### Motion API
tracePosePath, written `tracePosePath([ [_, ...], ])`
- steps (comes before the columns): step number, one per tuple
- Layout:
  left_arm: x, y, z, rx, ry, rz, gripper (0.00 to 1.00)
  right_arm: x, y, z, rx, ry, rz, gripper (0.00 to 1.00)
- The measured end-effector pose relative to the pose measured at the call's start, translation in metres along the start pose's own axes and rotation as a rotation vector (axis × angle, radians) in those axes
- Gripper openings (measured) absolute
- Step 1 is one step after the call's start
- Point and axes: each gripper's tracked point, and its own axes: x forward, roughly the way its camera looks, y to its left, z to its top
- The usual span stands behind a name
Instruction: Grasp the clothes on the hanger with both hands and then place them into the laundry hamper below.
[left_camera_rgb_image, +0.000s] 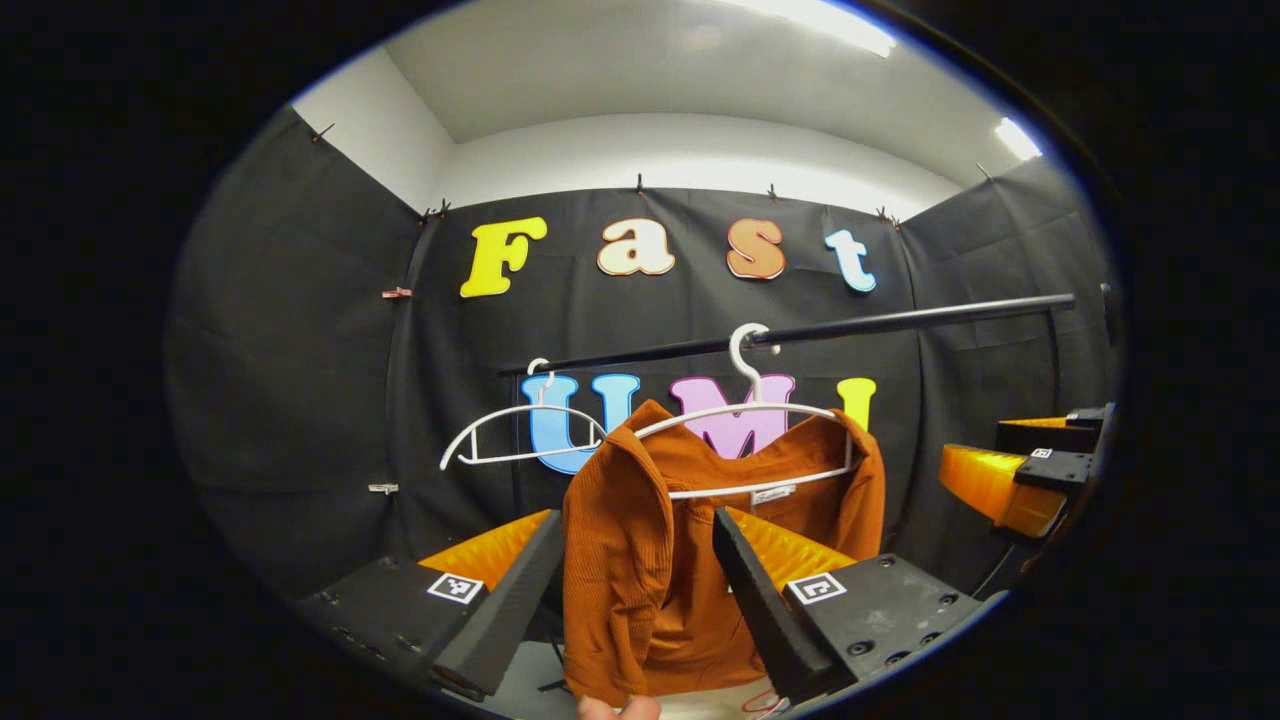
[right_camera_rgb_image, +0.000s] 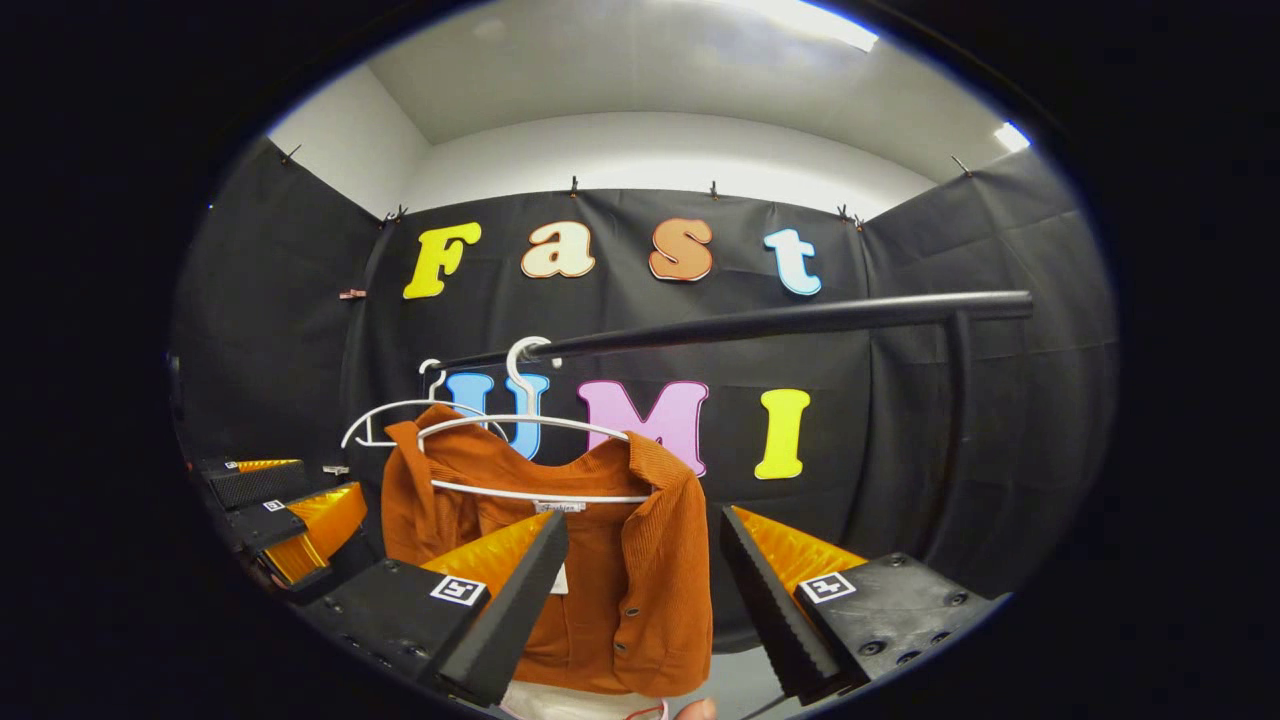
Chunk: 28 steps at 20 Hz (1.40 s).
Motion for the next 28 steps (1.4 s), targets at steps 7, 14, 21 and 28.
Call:
tracePosePath([
  [7, 0.085, 0.004, -0.035, -0.013, 0.033, 0.064, 0.95, 0.077, -0.016, -0.055, 0.002, 0.023, -0.022, 0.99],
  [14, 0.120, 0.031, -0.044, 0.023, 0.005, 0.156, 0.70, 0.134, -0.024, -0.095, 0.021, 0.065, -0.051, 0.98],
  [21, 0.126, 0.033, -0.053, 0.006, 0.045, 0.134, 0.06, 0.176, -0.029, -0.117, 0.204, 0.107, -0.012, 0.27],
  [28, 0.128, 0.041, -0.048, 0.011, 0.077, 0.094, 0.05, 0.176, -0.024, -0.134, 0.422, 0.329, 0.116, 0.04],
])
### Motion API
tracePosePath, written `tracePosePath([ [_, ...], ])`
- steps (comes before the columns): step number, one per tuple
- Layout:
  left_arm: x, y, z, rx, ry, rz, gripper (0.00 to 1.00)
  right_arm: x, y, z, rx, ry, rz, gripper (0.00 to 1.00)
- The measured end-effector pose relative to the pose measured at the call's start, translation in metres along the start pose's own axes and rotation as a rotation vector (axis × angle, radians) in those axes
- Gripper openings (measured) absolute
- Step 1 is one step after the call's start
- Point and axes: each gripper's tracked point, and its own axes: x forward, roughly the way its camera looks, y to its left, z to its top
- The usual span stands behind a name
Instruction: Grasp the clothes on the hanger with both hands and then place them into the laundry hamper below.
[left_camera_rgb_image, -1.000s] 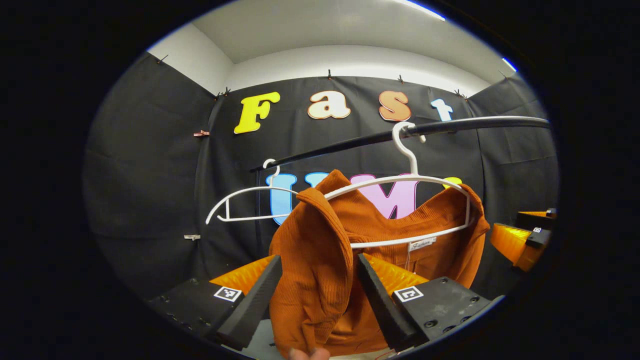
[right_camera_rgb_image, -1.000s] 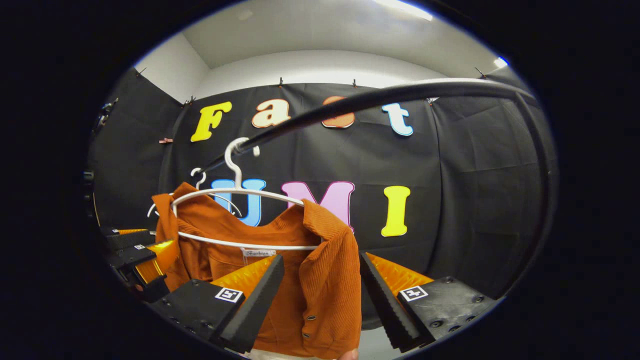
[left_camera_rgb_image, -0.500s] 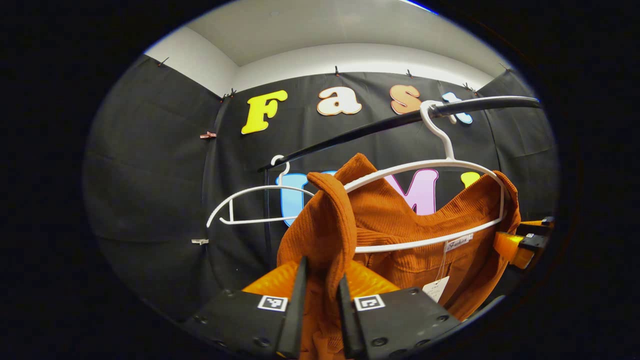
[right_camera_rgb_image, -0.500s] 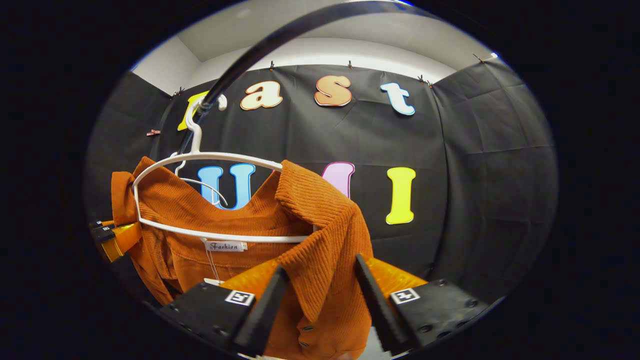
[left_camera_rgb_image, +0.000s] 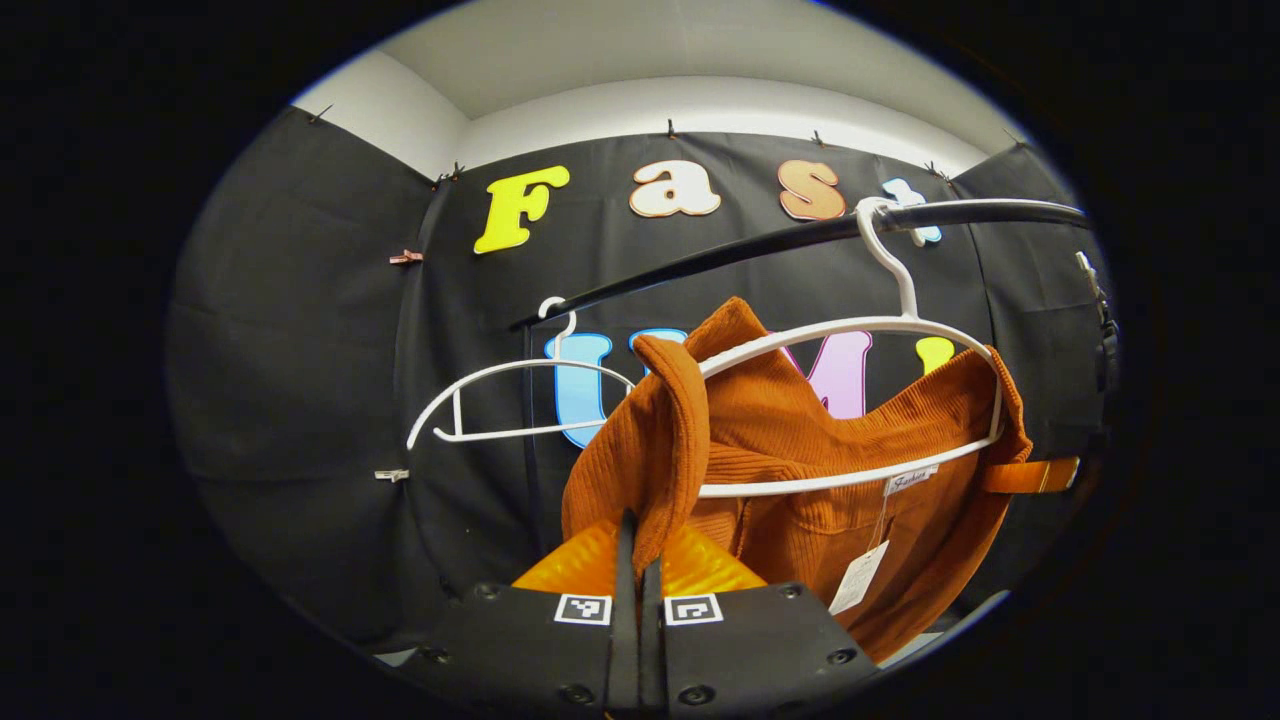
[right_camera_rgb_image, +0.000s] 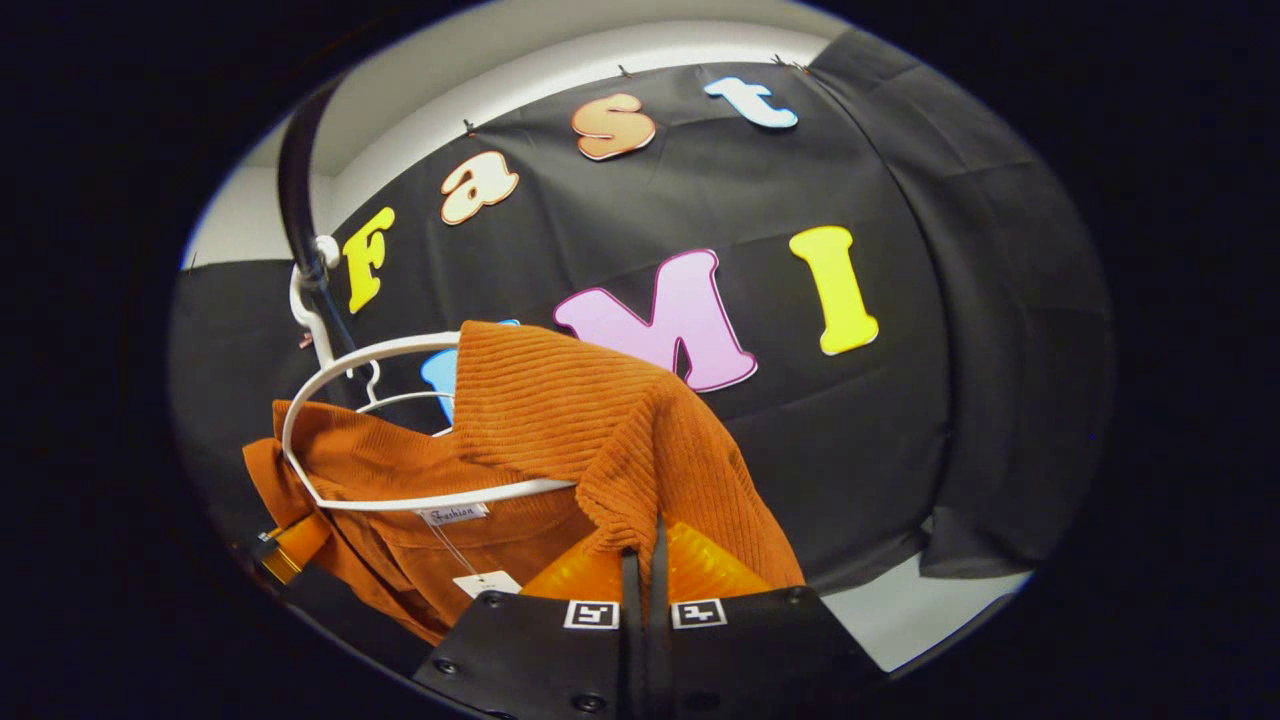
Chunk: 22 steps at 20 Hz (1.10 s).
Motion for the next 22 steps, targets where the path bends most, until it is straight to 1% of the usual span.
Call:
tracePosePath([
  [2, 0.001, 0.002, 0.000, -0.005, 0.036, -0.010, 0.05, -0.007, 0.009, 0.003, 0.030, 0.060, 0.040, 0.04],
  [4, 0.000, 0.001, 0.001, -0.041, 0.084, -0.035, 0.05, -0.015, 0.009, 0.006, 0.074, 0.121, 0.068, 0.04],
  [6, -0.001, 0.000, 0.005, -0.074, 0.133, -0.064, 0.05, -0.022, 0.004, 0.008, 0.110, 0.185, 0.075, 0.04],
  [8, -0.004, 0.007, 0.013, -0.099, 0.146, -0.055, 0.05, -0.027, -0.003, 0.019, 0.150, 0.201, 0.063, 0.04],
  [9, -0.004, 0.010, 0.017, -0.116, 0.141, -0.049, 0.05, -0.027, -0.008, 0.027, 0.148, 0.197, 0.049, 0.04],
  [11, -0.003, 0.015, 0.023, -0.124, 0.132, -0.032, 0.05, -0.028, -0.026, 0.044, 0.105, 0.161, -0.011, 0.04],
  [14, -0.002, 0.019, 0.026, -0.109, 0.130, -0.019, 0.05, -0.029, -0.048, 0.083, 0.039, 0.053, -0.111, 0.04],
  [16, 0.001, 0.017, 0.025, -0.113, 0.128, -0.028, 0.05, -0.023, -0.070, 0.104, -0.012, -0.023, -0.188, 0.04],
  [17, 0.000, 0.014, 0.024, -0.113, 0.130, -0.039, 0.05, -0.018, -0.082, 0.107, -0.014, -0.046, -0.224, 0.04],
  [18, -0.002, 0.014, 0.022, -0.108, 0.130, -0.042, 0.05, -0.010, -0.093, 0.104, -0.014, -0.045, -0.248, 0.04],
  [20, -0.003, 0.016, 0.018, -0.100, 0.142, -0.045, 0.05, 0.003, -0.109, 0.081, -0.001, -0.005, -0.269, 0.04],
  [22, -0.001, 0.027, 0.016, -0.096, 0.149, -0.030, 0.05, 0.008, -0.114, 0.050, 0.012, 0.046, -0.265, 0.04],
])
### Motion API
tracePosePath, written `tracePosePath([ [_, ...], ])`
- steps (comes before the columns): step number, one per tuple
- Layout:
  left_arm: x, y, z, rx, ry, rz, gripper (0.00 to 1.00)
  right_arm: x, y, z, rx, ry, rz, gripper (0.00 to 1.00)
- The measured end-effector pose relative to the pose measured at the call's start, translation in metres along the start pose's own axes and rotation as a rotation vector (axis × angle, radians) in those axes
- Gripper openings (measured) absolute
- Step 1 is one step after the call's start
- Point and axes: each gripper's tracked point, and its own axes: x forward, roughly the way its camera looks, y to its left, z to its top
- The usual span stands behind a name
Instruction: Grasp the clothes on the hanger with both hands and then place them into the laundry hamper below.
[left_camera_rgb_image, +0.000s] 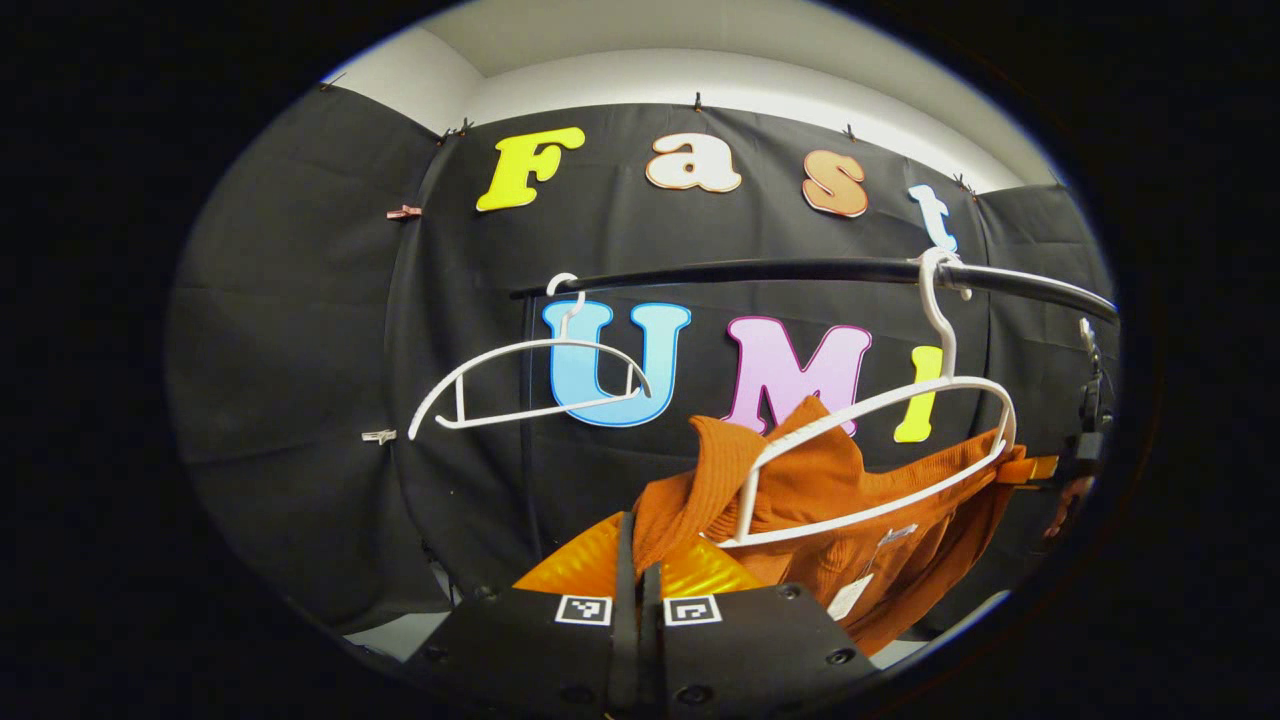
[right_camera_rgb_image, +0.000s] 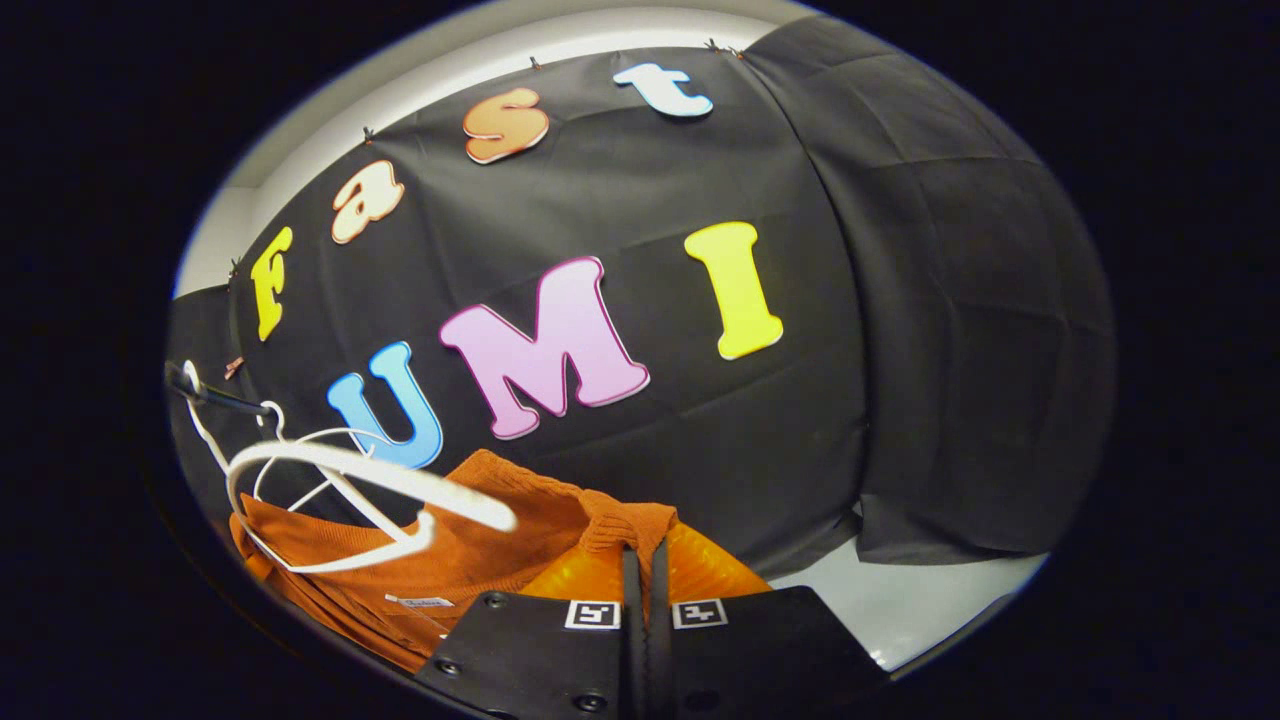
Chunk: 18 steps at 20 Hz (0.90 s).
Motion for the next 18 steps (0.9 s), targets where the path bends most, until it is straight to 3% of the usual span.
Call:
tracePosePath([
  [5, 0.004, 0.047, -0.027, -0.006, 0.053, 0.070, 0.05, -0.021, 0.047, -0.070, 0.079, 0.086, 0.143, 0.04],
  [9, 0.001, 0.054, -0.065, 0.019, 0.094, 0.054, 0.05, -0.057, 0.097, -0.093, 0.133, 0.096, 0.290, 0.05],
  [13, -0.012, 0.026, -0.104, 0.043, 0.146, -0.024, 0.05, -0.092, 0.142, -0.108, 0.129, 0.115, 0.397, 0.04],
  [14, -0.015, 0.016, -0.109, 0.042, 0.150, -0.050, 0.05, -0.098, 0.152, -0.113, 0.124, 0.125, 0.413, 0.08],
  [15, -0.016, 0.005, -0.109, 0.035, 0.149, -0.077, 0.05, -0.103, 0.161, -0.119, 0.112, 0.137, 0.425, 0.04],
  [18, -0.029, -0.022, -0.103, 0.006, 0.133, -0.151, 0.05, -0.124, 0.189, -0.135, 0.098, 0.172, 0.472, 0.05],
])
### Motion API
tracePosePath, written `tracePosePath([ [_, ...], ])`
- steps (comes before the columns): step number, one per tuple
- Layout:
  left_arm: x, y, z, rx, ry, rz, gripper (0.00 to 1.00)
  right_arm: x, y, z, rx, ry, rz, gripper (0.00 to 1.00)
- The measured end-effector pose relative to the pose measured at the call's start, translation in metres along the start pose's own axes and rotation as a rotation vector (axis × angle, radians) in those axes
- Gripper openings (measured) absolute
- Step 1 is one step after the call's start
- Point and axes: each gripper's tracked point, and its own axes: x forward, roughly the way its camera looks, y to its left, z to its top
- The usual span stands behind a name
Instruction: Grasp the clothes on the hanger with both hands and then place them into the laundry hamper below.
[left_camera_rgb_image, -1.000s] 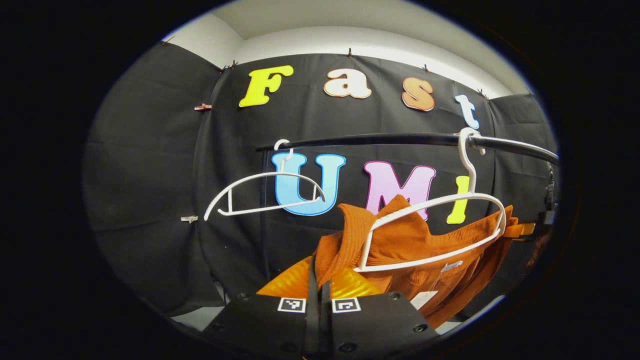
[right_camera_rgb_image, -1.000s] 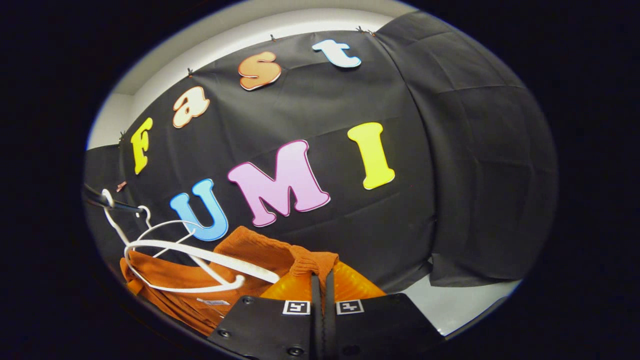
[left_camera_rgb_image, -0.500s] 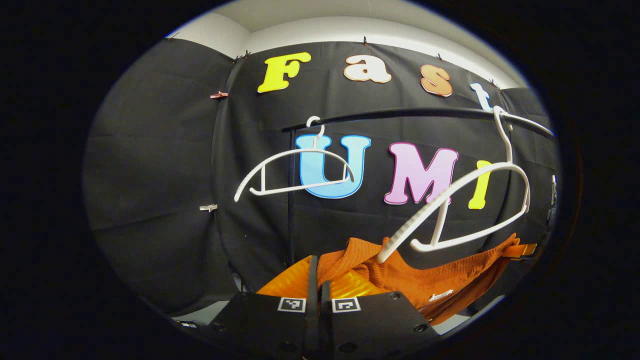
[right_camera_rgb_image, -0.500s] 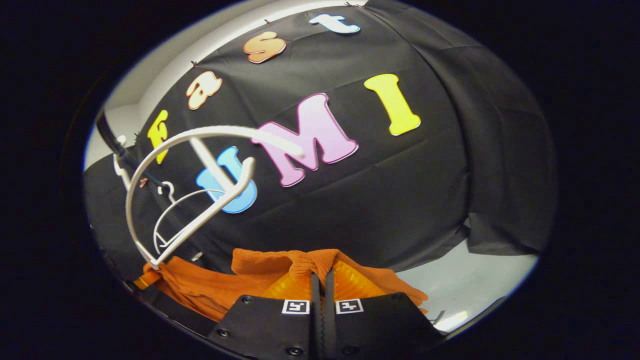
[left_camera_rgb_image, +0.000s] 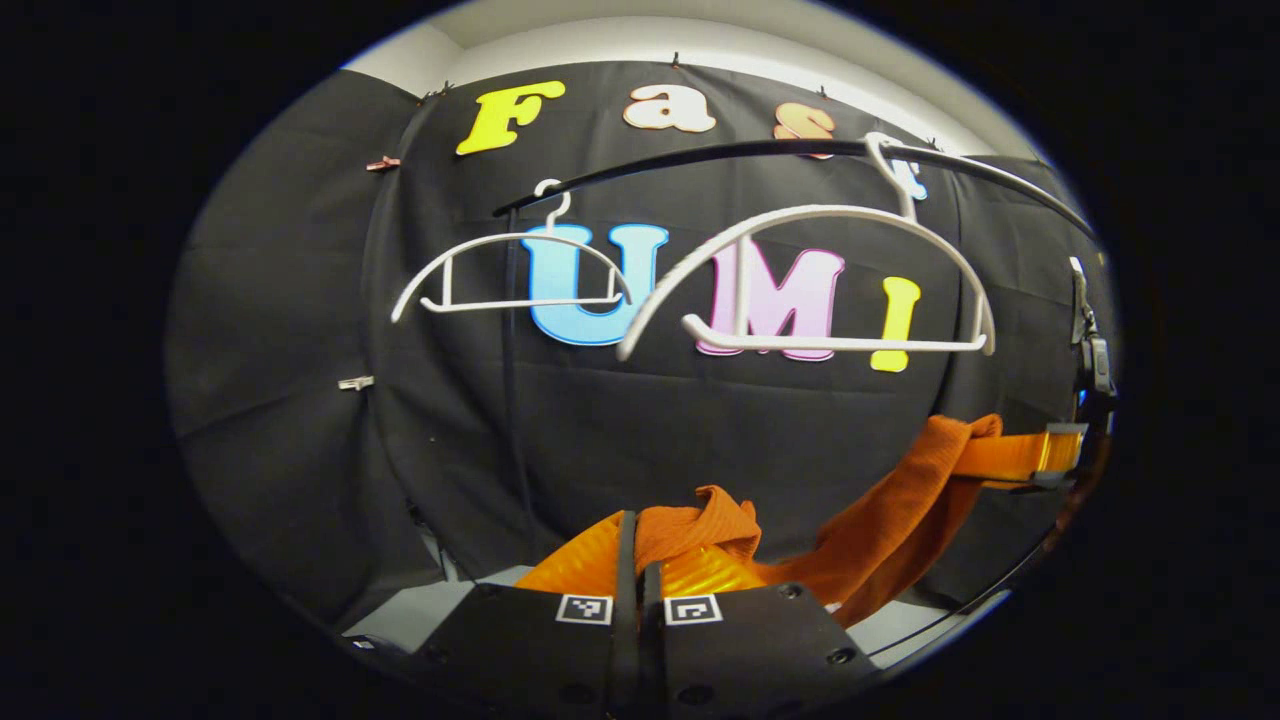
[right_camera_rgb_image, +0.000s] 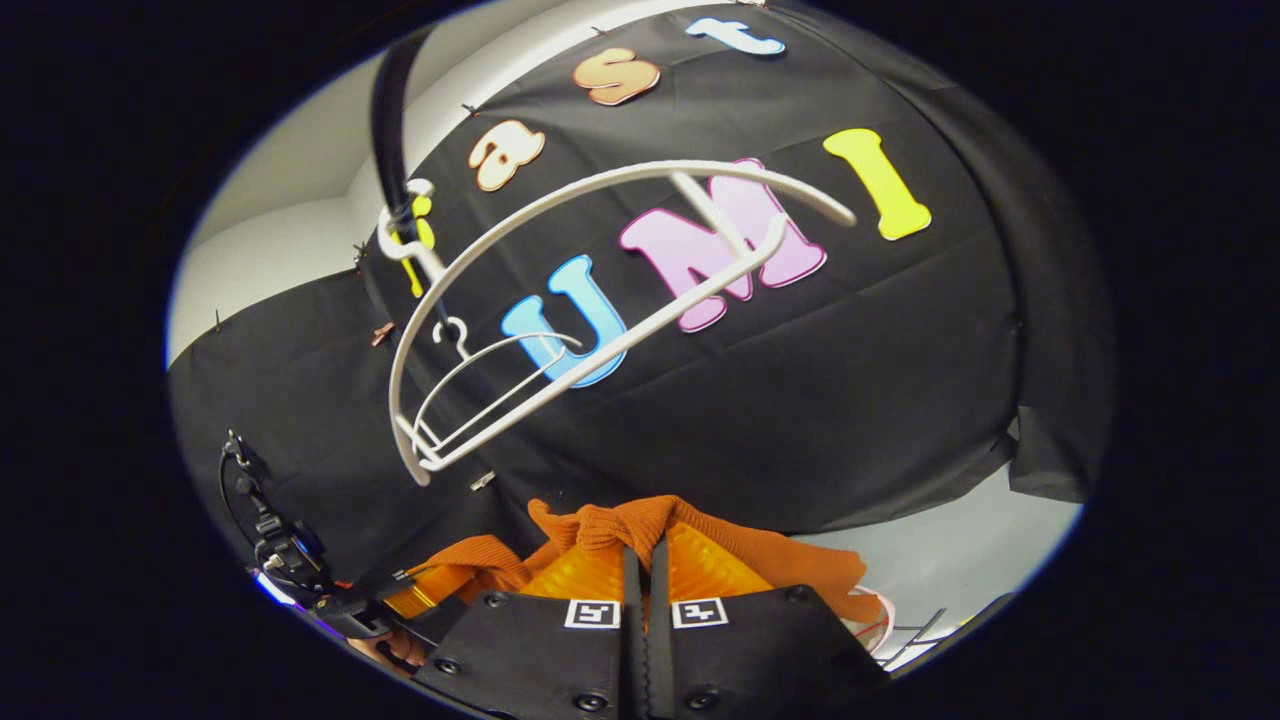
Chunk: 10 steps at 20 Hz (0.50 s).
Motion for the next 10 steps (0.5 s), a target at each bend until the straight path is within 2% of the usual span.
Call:
tracePosePath([
  [4, -0.011, -0.034, 0.017, -0.045, -0.041, -0.109, 0.05, -0.007, 0.038, -0.001, -0.041, 0.004, 0.052, 0.05],
  [10, 0.010, -0.063, -0.018, -0.022, -0.001, -0.194, 0.05, 0.002, 0.009, -0.036, -0.117, 0.060, 0.017, 0.04],
])
